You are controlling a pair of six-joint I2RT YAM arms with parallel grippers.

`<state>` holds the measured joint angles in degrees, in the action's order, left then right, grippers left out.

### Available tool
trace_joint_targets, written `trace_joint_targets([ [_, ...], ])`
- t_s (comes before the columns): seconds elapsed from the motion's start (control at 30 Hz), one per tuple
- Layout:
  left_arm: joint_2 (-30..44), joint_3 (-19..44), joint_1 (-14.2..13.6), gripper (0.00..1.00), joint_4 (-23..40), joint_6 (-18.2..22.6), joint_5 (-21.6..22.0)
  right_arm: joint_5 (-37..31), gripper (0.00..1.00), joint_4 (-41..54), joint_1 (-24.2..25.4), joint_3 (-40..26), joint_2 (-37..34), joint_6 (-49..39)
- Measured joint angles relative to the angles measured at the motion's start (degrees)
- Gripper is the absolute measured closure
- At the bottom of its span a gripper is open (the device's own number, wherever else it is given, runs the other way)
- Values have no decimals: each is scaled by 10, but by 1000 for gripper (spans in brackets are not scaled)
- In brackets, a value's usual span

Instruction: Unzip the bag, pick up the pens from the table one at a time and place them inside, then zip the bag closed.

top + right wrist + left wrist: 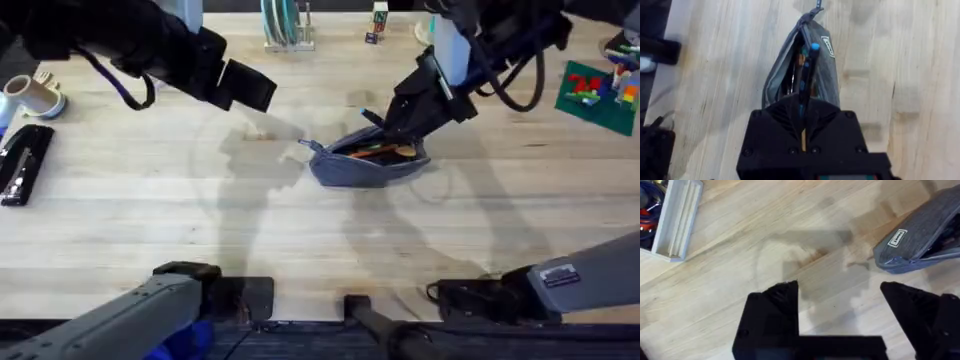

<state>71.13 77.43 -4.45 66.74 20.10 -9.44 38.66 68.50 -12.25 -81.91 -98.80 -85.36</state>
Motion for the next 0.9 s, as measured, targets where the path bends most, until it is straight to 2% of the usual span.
trace_joint_targets([
  [0.07,0,0,0,8,0,0,0,2,967,-1,0,0,-4,0],
  [0.23,0,0,0,8,0,0,0,9,841,0,0,0,-4,-2],
  [0.43,0,0,0,8,0,0,0,16,588,1,0,0,-4,-2],
  [0.7,0,0,0,8,0,0,0,17,563,2,0,0,-4,0],
  [0.83,0,0,0,8,0,0,0,17,502,15,0,0,-4,0],
  [0.87,0,0,0,8,0,0,0,17,456,21,0,0,-4,1],
  [0.9,0,0,0,8,0,0,0,17,339,27,0,0,-4,2],
])
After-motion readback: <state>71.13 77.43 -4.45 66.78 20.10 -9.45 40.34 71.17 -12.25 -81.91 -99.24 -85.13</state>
